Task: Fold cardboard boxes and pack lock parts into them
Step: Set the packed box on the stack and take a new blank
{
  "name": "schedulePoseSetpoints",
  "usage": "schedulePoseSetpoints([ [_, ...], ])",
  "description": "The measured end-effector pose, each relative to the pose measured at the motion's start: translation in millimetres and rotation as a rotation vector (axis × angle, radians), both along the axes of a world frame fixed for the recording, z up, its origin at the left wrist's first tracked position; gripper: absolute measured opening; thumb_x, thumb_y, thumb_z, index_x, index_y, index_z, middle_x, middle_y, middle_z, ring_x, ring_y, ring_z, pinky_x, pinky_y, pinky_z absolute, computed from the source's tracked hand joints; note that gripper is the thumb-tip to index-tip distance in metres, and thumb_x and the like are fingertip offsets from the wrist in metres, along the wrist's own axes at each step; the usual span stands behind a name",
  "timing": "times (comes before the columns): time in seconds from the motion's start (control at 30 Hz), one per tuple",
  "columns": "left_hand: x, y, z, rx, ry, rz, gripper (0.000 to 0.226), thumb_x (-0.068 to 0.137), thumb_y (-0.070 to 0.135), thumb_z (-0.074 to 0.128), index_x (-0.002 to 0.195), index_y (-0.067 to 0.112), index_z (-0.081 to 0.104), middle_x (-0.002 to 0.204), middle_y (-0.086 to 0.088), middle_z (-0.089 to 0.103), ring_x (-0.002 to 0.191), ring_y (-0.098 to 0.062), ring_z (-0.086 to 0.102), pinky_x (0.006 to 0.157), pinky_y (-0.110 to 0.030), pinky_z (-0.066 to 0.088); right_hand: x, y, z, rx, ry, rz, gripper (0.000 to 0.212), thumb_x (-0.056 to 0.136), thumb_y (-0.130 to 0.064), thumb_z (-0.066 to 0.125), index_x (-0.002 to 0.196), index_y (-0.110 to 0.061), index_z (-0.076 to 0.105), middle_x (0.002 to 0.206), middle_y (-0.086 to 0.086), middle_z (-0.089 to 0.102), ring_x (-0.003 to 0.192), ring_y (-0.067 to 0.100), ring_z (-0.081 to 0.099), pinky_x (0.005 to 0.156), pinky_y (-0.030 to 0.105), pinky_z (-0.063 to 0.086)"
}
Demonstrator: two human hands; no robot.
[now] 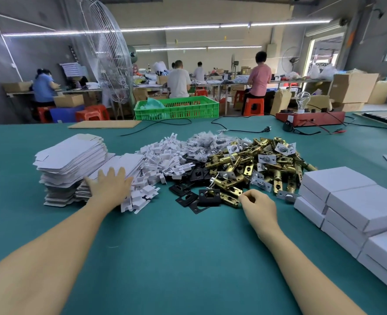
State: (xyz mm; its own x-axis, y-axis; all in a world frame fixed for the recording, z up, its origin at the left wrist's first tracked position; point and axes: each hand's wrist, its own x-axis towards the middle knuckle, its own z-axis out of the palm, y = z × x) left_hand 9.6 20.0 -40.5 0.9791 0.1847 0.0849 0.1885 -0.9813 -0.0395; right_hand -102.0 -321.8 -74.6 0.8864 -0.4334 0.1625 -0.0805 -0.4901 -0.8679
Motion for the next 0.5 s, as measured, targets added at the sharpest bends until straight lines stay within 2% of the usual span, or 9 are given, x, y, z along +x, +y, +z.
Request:
schedulePoseSetpoints([
  [0.07, -1, -3, -2, 0.074, -0.134, -0.015, 0.046, 0.104, 0.044, 0.022, 0.135, 0.018, 0.044, 0.135, -0.007, 0.055, 0.128, -0.032, 0.044, 0.111, -0.065, 0.018, 0, 0, 0, -0.001, 0.002, -0.001, 0.018, 0.089, -0.02, 0.052, 0.075, -0.017, 0.063, 0.073, -0.001, 0.062, 0.06, 0.012, 0.048, 0.054, 0.027, 0.036],
  [0.1, -2, -6, -2, 0.107, -0.174, -0.027, 0.041, 0.104, 0.042, 0.025, 0.123, 0.017, 0.052, 0.122, -0.005, 0.061, 0.119, -0.03, 0.05, 0.111, -0.063, 0.02, 0, -1, 0, -0.005, 0.004, -0.004, 0.017, 0.089, -0.021, 0.052, 0.076, -0.017, 0.062, 0.073, -0.001, 0.063, 0.06, 0.012, 0.048, 0.054, 0.027, 0.036],
  [0.17, -6, -10, 0, 0.165, -0.192, -0.043, 0.034, 0.104, 0.037, 0.03, 0.102, 0.018, 0.057, 0.1, -0.002, 0.064, 0.099, -0.028, 0.057, 0.111, -0.061, 0.022, 0, -2, 0, -0.014, 0.007, -0.011, 0.017, 0.09, -0.021, 0.052, 0.077, -0.017, 0.062, 0.074, 0.0, 0.063, 0.061, 0.012, 0.049, 0.054, 0.027, 0.036],
  [0.23, -9, -11, 2, 0.248, -0.185, -0.06, 0.016, 0.101, 0.024, 0.039, 0.094, 0.018, 0.052, 0.08, 0.003, 0.055, 0.081, -0.025, 0.054, 0.107, -0.052, 0.032, 0, -2, -1, -0.019, 0.01, -0.011, 0.017, 0.09, -0.021, 0.052, 0.077, -0.017, 0.062, 0.075, 0.0, 0.063, 0.062, 0.012, 0.049, 0.054, 0.027, 0.036],
  [0.27, -12, -13, 6, 0.245, -0.186, -0.064, 0.006, 0.097, 0.015, 0.044, 0.095, 0.018, 0.049, 0.076, 0.005, 0.053, 0.077, -0.024, 0.053, 0.099, -0.043, 0.039, 0, -2, -1, -0.021, 0.01, -0.009, 0.017, 0.09, -0.021, 0.052, 0.078, -0.016, 0.062, 0.075, 0.0, 0.063, 0.062, 0.012, 0.049, 0.054, 0.027, 0.036],
  [0.3, -14, -14, 11, 0.22, -0.194, -0.056, 0.011, 0.091, 0.006, 0.048, 0.096, 0.016, 0.048, 0.077, 0.005, 0.055, 0.076, -0.023, 0.056, 0.083, -0.032, 0.043, 0, -2, -1, -0.021, 0.008, -0.008, 0.017, 0.09, -0.021, 0.052, 0.078, -0.016, 0.063, 0.075, 0.0, 0.063, 0.063, 0.012, 0.05, 0.055, 0.028, 0.036],
  [0.37, -16, -17, 26, 0.128, -0.257, -0.038, 0.015, 0.089, -0.002, 0.049, 0.096, 0.011, 0.046, 0.081, 0.0, 0.064, 0.071, -0.022, 0.06, 0.055, -0.024, 0.03, 1, -1, -1, -0.018, 0.002, -0.007, 0.017, 0.09, -0.02, 0.052, 0.079, -0.014, 0.063, 0.076, 0.002, 0.064, 0.063, 0.013, 0.05, 0.055, 0.028, 0.037],
  [0.43, -22, -22, 45, -0.025, -0.401, -0.062, 0.008, 0.098, 0.001, 0.042, 0.099, 0.004, 0.049, 0.081, -0.012, 0.066, 0.068, -0.027, 0.06, 0.052, -0.026, 0.025, 1, -1, -1, -0.014, -0.005, -0.01, 0.017, 0.09, -0.019, 0.052, 0.08, -0.012, 0.064, 0.077, 0.003, 0.064, 0.063, 0.013, 0.05, 0.055, 0.028, 0.037],
  [0.5, -31, -36, 66, -0.224, -0.621, -0.083, 0.027, 0.106, 0.012, 0.033, 0.099, -0.006, 0.052, 0.082, -0.029, 0.064, 0.073, -0.04, 0.06, 0.057, -0.035, 0.031, 1, -1, -2, -0.011, -0.024, -0.02, 0.017, 0.091, -0.018, 0.052, 0.08, -0.011, 0.063, 0.077, 0.003, 0.064, 0.065, 0.013, 0.05, 0.055, 0.027, 0.037],
])
